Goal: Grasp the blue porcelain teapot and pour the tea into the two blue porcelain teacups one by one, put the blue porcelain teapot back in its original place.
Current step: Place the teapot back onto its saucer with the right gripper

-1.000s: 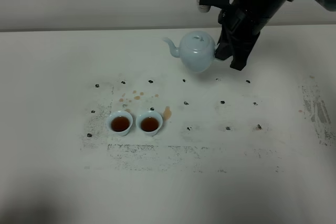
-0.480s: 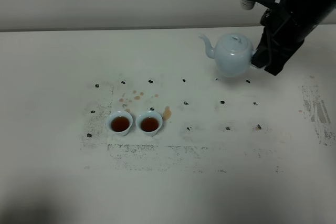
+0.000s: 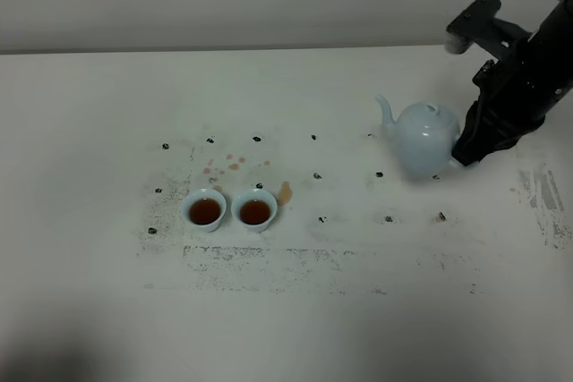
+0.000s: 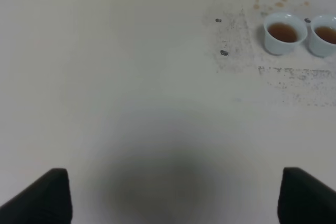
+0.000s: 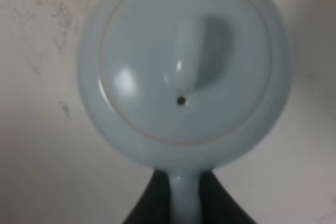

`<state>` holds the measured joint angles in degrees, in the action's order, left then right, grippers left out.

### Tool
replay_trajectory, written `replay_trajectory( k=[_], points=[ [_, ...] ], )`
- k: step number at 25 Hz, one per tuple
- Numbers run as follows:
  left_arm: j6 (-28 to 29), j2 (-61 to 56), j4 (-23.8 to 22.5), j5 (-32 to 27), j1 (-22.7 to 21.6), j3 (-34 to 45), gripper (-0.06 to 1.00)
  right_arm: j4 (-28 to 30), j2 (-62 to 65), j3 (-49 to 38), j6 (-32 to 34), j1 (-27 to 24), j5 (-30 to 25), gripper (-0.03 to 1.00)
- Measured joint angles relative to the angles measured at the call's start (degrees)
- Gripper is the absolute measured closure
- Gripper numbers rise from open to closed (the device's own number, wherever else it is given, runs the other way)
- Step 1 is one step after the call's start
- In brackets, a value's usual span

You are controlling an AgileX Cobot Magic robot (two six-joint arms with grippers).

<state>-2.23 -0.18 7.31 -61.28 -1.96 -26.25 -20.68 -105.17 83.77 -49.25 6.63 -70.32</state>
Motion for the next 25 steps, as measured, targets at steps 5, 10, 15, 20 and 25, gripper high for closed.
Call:
replay_trajectory(
  k=[5, 10, 15, 20, 25],
  points=[
    [0.0, 0.0, 0.0, 0.0, 0.0, 0.0, 0.19, 0.8, 0.0, -5.0, 6.4, -0.1, 1.8, 0.92],
    [0.0, 0.0, 0.0, 0.0, 0.0, 0.0, 0.19, 1.0, 0.0, -9.9, 7.7, -0.8, 8.7, 0.92],
    [0.0, 0.0, 0.0, 0.0, 0.0, 0.0, 0.19, 4.3, 0.0, -10.8, 7.7, -2.1, 12.0, 0.92],
    [-0.1, 0.0, 0.0, 0.0, 0.0, 0.0, 0.19, 5.4, 0.0, -10.9, 7.4, -2.9, 12.0, 0.92],
    [-0.1, 0.0, 0.0, 0.0, 0.0, 0.0, 0.19, 4.1, -1.0, -11.0, 4.9, -2.9, 12.2, 0.92]
  ],
)
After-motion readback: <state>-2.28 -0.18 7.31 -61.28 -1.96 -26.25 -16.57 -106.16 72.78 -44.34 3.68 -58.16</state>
